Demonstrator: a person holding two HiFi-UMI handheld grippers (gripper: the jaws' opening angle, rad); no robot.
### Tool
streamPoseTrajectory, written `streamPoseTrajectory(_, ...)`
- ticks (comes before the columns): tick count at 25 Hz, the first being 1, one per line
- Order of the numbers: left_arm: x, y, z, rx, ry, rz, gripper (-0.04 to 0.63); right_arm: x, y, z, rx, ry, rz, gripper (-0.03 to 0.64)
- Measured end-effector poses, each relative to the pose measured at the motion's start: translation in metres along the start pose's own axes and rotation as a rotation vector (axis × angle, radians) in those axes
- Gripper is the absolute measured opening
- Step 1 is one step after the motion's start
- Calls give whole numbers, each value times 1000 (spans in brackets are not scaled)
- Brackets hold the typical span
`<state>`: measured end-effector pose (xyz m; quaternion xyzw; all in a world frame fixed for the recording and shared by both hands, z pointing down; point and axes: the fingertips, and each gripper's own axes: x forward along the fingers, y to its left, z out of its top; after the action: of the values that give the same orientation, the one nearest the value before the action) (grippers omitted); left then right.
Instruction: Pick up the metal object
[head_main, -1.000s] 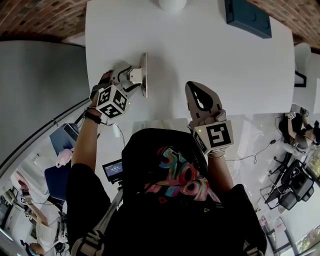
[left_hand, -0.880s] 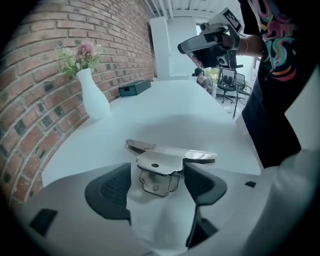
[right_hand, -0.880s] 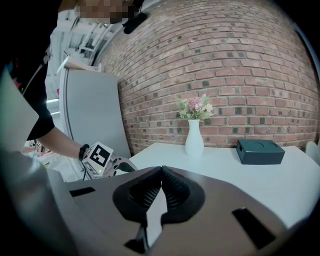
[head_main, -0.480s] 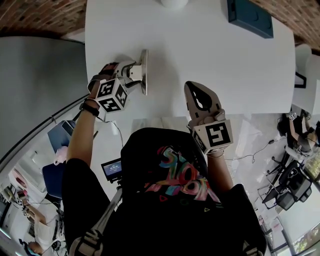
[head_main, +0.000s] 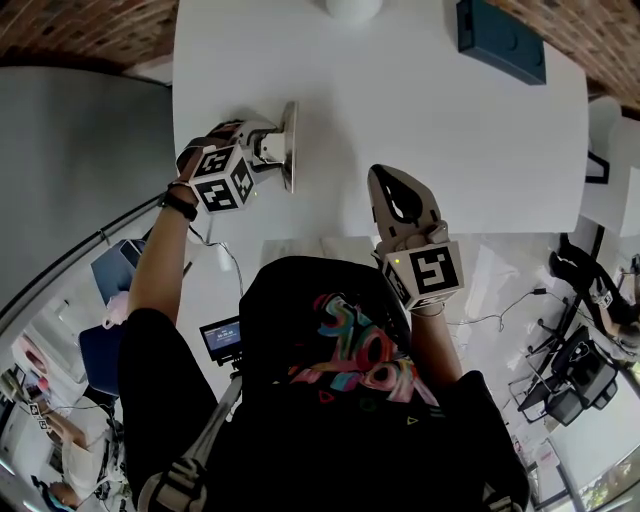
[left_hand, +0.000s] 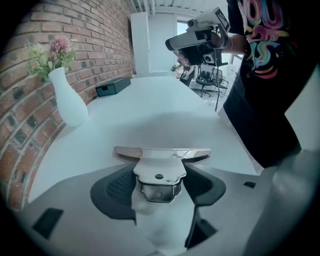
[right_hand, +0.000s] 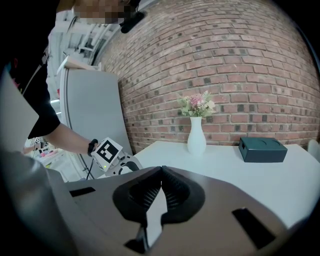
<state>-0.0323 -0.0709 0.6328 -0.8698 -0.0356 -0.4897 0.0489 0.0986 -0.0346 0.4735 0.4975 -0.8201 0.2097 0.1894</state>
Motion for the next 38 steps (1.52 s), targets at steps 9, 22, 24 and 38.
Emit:
streamPoseTrajectory(9,-2,-2,4,-3,-14,-5,299,0,-6,6,0,-13,-6,18)
streamPoseTrajectory(22,-24,15,19,-51,-89,101,299,4,-3,32,2,-92,-21,18)
streamPoseTrajectory(24,-29,18,22,-64,-99,129,299,4,-2,42,-1,-138,-23,18)
streamPoseTrajectory(38,-83,22,65,-138,-223,299,299,-22,-4,67,-22,-181,-69,18)
